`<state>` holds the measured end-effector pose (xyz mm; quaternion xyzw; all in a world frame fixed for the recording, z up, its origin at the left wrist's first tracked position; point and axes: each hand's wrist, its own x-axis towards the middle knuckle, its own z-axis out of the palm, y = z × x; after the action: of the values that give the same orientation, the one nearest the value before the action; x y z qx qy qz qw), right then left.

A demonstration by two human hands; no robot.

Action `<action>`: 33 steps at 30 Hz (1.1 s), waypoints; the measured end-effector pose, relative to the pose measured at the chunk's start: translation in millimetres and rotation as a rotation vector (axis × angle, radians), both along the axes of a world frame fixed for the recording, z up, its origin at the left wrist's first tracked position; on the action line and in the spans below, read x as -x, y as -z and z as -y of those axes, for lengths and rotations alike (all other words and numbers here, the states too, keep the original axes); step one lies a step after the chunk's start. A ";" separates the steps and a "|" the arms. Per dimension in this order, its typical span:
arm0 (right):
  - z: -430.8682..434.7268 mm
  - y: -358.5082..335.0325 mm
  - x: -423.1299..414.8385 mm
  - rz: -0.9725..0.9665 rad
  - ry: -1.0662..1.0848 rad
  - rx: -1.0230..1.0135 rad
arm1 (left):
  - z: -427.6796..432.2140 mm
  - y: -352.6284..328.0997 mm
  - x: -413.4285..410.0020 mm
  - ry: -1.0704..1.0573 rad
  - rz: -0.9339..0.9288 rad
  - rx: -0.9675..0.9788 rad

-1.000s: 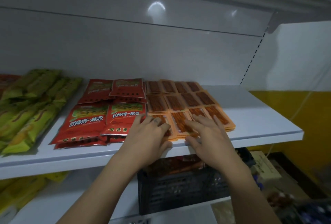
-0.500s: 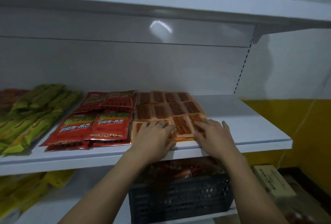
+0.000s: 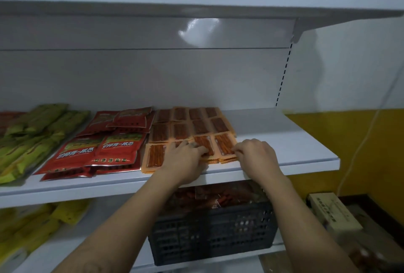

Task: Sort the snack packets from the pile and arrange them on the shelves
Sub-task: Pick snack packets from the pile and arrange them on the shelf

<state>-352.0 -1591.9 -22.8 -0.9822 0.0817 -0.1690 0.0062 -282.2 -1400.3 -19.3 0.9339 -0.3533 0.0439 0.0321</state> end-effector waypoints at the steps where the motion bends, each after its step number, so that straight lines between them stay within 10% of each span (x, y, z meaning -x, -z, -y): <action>1: 1.1 -2.4 0.3 0.031 0.010 -0.004 | 0.1 -0.3 0.4 -0.001 0.000 -0.007; 9: -5.4 -5.4 -3.8 -0.187 -0.123 0.010 | -4.4 -2.1 2.3 0.012 -0.026 -0.027; 26: -58.1 -25.9 -14.1 0.782 -0.261 0.004 | -65.5 -15.4 -0.4 -0.018 0.146 0.094; 33: -140.2 6.0 -54.1 0.584 -0.533 0.045 | -132.9 -13.8 -5.8 -0.188 0.324 0.143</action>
<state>-297.9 -1451.7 -28.8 -0.8795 -0.1851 -0.4354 0.0514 -276.4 -1267.3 -5.5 0.9389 -0.2608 0.2216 0.0369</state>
